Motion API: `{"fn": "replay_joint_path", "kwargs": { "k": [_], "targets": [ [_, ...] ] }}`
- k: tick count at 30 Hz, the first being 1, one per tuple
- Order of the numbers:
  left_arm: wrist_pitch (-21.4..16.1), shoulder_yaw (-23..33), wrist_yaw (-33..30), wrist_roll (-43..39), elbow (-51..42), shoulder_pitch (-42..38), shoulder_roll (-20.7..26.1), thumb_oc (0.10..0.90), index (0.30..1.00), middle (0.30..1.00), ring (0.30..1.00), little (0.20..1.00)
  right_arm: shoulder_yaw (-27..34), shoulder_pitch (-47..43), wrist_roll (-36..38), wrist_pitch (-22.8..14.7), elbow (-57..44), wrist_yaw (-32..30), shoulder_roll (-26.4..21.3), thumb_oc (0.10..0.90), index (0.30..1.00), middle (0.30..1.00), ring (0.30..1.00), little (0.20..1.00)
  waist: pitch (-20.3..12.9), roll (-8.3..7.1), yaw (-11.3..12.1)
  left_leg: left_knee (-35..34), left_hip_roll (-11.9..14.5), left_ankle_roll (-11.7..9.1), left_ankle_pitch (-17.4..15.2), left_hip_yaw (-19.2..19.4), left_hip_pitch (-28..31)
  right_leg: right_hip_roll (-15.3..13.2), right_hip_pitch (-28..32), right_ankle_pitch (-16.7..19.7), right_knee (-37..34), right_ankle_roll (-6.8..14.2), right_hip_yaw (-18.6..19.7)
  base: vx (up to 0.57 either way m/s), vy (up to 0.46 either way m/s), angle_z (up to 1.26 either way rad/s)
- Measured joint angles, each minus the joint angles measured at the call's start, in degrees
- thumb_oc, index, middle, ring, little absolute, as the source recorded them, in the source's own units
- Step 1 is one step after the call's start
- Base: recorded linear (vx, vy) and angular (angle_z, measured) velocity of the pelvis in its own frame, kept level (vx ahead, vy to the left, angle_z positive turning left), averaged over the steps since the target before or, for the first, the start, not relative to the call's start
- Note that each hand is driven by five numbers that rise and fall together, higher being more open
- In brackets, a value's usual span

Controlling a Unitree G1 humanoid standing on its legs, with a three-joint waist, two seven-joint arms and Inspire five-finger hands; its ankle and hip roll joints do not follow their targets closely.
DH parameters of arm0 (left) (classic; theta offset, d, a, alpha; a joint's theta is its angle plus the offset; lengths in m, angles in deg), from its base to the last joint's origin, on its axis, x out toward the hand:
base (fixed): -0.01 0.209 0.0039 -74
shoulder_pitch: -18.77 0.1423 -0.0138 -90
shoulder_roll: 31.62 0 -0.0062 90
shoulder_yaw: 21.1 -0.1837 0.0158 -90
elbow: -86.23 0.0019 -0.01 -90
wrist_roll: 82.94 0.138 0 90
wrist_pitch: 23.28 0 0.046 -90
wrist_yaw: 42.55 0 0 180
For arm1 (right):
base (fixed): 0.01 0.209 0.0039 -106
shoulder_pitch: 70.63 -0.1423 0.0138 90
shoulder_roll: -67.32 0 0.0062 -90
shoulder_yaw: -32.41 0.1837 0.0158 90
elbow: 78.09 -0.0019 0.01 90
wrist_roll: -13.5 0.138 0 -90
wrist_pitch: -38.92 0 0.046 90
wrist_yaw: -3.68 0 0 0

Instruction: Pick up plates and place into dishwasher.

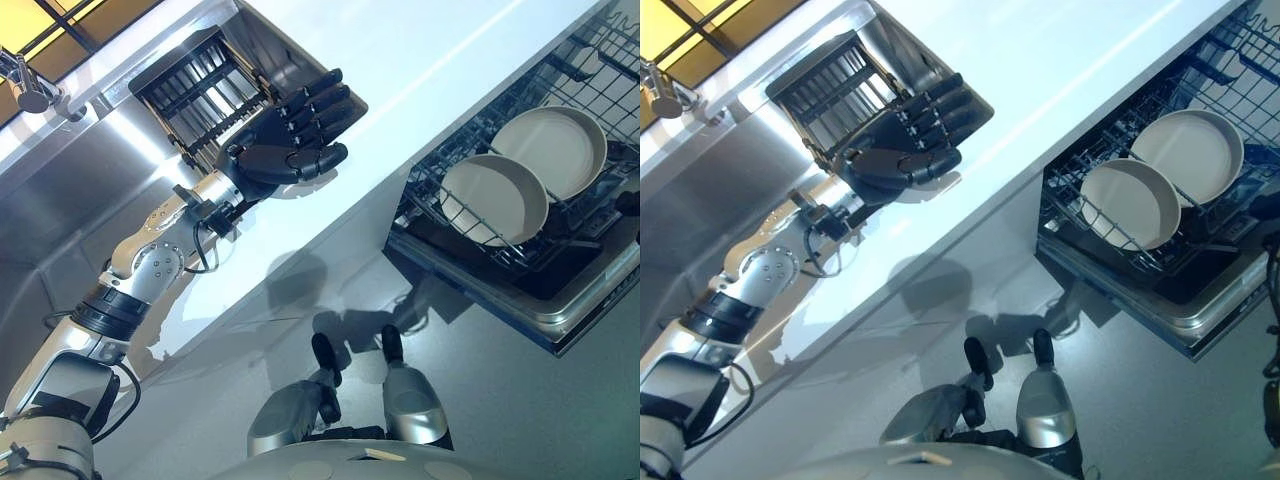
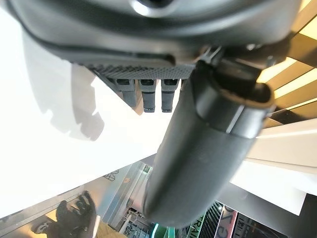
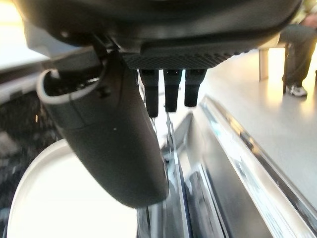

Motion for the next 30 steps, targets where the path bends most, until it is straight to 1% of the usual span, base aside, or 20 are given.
{"fn": "replay_joint_path", "kwargs": {
  "k": [2,5,6,13,16,19,22,30],
  "targets": [
    [0.6,0.41,-0.35,0.01,0.0,0.01,-0.42,0.8,0.9,0.9,0.9,0.9,-2.04,0.18,-0.57,0.01,-0.16,2.74,1.98,0.1,0.3,0.3,0.3,0.2,-0.12,-0.37,0.02,0.0,-0.01,0.0,0.0,0.04,0.02,-0.02,0.03,0.0,0.0,0.0,0.0,0.0,0.0,0.0],
    [0.6,0.55,-0.51,0.01,0.0,0.01,-0.98,0.8,0.9,0.9,0.9,0.9,-2.09,0.18,-1.01,0.07,-0.14,3.59,3.25,0.1,0.3,0.3,0.3,0.2,-0.11,-0.41,0.14,0.0,-0.07,0.01,0.0,0.04,0.02,-0.09,0.05,0.0,0.0,0.0,-0.03,0.0,0.0,0.0],
    [0.6,0.55,-0.51,0.01,-0.01,0.01,-1.07,0.8,0.9,0.9,0.9,0.9,-2.13,0.17,-1.01,0.06,-0.14,4.02,4.57,0.1,0.3,0.3,0.3,0.2,-0.11,-0.49,0.15,0.0,-0.06,0.01,0.01,0.04,0.05,-0.08,0.12,0.0,0.0,0.0,-0.1,0.0,0.0,0.0],
    [0.6,0.58,-0.54,0.03,-0.01,0.01,-1.31,0.8,0.9,0.9,0.9,0.9,-4.38,-0.08,-1.09,0.98,0.91,4.54,5.28,0.1,0.3,0.3,0.3,0.2,-0.1,-0.5,0.25,-0.01,-0.04,0.01,0.01,-0.14,0.04,-0.1,0.18,0.0,0.0,0.0,-0.19,-0.02,-0.012,0.01],
    [0.59,0.58,-0.54,0.03,-0.01,0.01,-1.49,0.8,0.9,0.9,0.9,0.9,-4.74,-0.64,-1.49,0.67,2.44,4.66,5.51,0.1,0.3,0.3,0.3,0.2,-0.12,-0.53,0.34,0.0,-0.03,0.01,0.01,-0.23,0.06,-0.09,0.23,0.0,0.0,0.0,-0.26,0.0,0.0,0.0],
    [0.61,0.55,-0.54,0.09,-0.01,0.01,-1.96,0.8,0.9,0.9,0.9,0.9,-6.53,-1.2,-3.12,-0.13,4.28,4.84,5.7,0.1,0.3,0.3,0.3,0.2,-0.34,-0.98,0.66,0.01,0.02,0.01,0.02,-0.28,0.09,-0.09,0.28,0.0,0.0,0.0,-0.3,0.0,0.0,0.0],
    [0.73,0.49,-0.54,0.13,-0.02,0.01,-2.66,0.8,0.9,0.9,0.9,0.9,-6.62,-2.39,-4.43,0.01,6.78,5.86,6.7,0.1,0.3,0.3,0.3,0.2,-0.62,-1.56,1.09,0.01,-0.02,0.01,0.03,-0.32,0.16,-0.1,0.36,0.0,0.0,0.0,-0.34,0.0,0.0,0.0],
    [0.96,0.42,-0.56,1.1,-0.22,0.01,-3.3,0.8,0.9,0.9,0.9,0.9,-6.56,-2.57,-4.43,0.64,8.37,5.97,7.07,0.1,0.3,0.3,0.3,0.2,-0.66,-1.64,1.54,0.0,0.0,0.01,0.1,-0.75,0.44,-0.09,0.83,0.0,0.0,0.0,-0.59,-0.01,-0.009,0.03]
  ]
}}
